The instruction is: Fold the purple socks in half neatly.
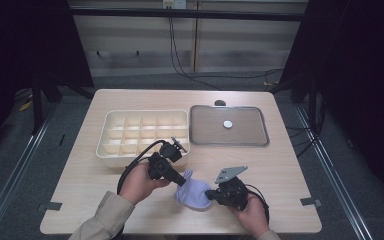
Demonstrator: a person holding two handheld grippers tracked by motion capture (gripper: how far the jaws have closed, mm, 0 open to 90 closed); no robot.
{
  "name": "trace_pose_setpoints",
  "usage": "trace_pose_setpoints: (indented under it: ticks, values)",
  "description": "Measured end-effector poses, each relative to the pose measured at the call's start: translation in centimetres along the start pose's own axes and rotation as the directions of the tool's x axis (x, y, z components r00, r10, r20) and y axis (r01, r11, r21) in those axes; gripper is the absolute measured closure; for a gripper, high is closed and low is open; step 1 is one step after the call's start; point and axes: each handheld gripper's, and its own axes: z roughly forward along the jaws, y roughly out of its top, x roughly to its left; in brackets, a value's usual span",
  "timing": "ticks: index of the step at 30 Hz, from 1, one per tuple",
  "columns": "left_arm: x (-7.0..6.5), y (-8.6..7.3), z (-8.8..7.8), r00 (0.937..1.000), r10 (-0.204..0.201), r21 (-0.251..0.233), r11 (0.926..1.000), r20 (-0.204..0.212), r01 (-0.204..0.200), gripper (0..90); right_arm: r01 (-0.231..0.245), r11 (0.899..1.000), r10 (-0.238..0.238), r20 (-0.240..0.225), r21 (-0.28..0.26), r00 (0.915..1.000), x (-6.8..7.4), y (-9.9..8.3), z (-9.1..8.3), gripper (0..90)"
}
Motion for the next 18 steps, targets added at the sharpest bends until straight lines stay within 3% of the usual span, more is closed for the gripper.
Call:
trace_pose_setpoints:
  ticks: [13,18]
  values:
    - [0.20,-0.26,-0.39,0.9999,-0.010,-0.004,0.9999,-0.007,0.010,82.4,0.009,1.000,-0.009,-0.017,-0.007,0.9998,0.39,0.62,0.65,88.9]
    - [0.58,-0.54,-0.58,0.9997,-0.020,-0.009,0.9998,-0.017,0.020,82.4,0.010,1.000,-0.010,-0.002,-0.009,1.0000,0.10,0.52,-0.02,88.7]
